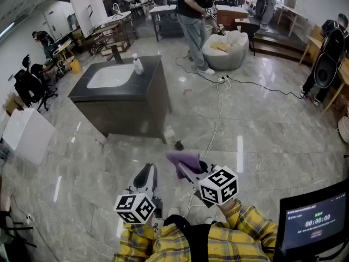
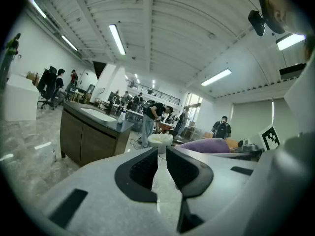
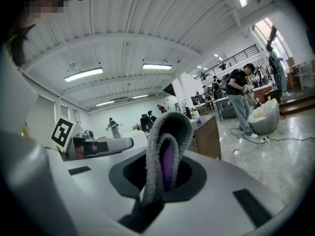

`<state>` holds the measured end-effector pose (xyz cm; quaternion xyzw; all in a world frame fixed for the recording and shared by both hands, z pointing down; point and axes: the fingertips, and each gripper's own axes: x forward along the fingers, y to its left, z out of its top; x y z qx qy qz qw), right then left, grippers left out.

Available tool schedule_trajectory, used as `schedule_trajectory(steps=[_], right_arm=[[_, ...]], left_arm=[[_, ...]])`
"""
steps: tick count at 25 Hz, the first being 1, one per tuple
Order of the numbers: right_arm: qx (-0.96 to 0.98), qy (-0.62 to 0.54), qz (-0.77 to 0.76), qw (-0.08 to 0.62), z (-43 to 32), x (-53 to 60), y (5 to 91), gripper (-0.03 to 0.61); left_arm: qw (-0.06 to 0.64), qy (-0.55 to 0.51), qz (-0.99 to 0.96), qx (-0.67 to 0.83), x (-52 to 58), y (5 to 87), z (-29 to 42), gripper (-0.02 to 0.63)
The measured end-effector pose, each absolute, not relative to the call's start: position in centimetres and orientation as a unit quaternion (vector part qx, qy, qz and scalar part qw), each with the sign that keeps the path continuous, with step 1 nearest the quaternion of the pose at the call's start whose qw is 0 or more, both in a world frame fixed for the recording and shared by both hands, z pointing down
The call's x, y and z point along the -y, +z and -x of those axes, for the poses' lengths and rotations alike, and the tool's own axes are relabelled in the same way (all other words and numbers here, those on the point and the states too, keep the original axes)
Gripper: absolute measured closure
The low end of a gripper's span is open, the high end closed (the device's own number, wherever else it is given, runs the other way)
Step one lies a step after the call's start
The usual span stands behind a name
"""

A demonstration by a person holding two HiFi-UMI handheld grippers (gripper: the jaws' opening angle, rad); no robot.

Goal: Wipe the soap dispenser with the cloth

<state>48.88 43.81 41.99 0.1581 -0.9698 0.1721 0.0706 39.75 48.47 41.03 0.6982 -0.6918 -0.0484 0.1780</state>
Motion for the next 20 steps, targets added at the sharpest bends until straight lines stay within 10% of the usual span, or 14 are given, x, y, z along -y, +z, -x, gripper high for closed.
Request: schedule_trajectory(steps=[20], right_arm=[[0.968,0.193,-0.142,0.069,-51.7,-44.3,43.2,0.531]], left_arm=[[0.196,-0.056,-0.683,0.702,-49.9,43.0,-42.0,0.565]])
